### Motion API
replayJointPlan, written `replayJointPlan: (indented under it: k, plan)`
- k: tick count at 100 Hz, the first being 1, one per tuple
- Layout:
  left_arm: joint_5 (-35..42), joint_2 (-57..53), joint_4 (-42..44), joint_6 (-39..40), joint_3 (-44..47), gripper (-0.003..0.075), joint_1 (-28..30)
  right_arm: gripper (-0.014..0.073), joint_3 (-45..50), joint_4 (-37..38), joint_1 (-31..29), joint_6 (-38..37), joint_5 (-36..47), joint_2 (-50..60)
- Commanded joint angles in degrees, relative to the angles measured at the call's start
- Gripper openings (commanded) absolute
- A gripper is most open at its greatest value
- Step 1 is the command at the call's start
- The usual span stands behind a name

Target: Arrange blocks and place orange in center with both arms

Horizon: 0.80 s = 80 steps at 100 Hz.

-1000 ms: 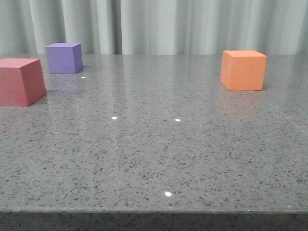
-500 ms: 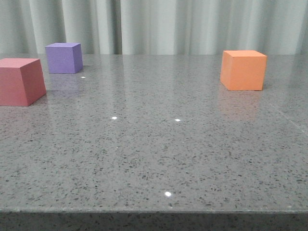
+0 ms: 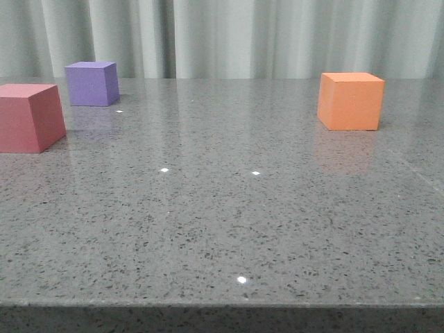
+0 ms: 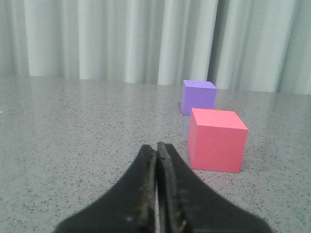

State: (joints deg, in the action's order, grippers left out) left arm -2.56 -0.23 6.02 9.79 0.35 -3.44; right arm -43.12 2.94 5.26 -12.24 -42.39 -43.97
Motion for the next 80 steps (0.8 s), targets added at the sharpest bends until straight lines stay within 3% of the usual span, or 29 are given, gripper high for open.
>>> replayJointPlan:
  k: [1, 20, 50, 80]
  plan:
    - [4.63, -1.88, -0.07, 0.33, 2.41, -0.0020, -0.34, 0.0624, -2.69, -1.06, -0.32, 0.53, 3.52, -0.21]
    - [4.63, -1.88, -0.07, 0.33, 2.41, -0.0020, -0.34, 0.0624, -9.25, -5.63, 1.15, 0.53, 1.57, -7.36]
    - [4.63, -1.88, -0.07, 0.33, 2.41, -0.0020, -0.34, 0.0624, -24.47, -4.14, 8.15, 0.53, 0.51, -27.93]
    - [4.63, -1.88, -0.07, 0.33, 2.41, -0.0020, -0.34, 0.0624, -38.47, -4.09, 8.55, 0.41, -0.73, -43.84]
